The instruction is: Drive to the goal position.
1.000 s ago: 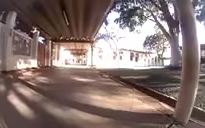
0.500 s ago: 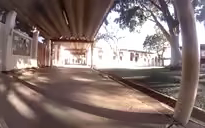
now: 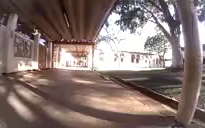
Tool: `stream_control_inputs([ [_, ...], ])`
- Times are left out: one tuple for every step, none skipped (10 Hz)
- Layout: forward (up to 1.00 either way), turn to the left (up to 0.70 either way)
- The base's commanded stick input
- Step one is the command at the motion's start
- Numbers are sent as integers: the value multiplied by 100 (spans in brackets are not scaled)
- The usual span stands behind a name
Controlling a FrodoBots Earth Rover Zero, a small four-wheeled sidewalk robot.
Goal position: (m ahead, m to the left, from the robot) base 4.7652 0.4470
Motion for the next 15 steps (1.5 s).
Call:
stream_control_inputs([
  [85, 27],
  [85, 22],
  [85, 17],
  [85, 13],
  [85, 8],
  [85, 3],
  [85, 0],
  [85, 0],
  [85, 0],
  [85, 0],
  [85, 0],
  [85, 0],
  [65, 0],
  [22, 0],
  [9, 0],
])
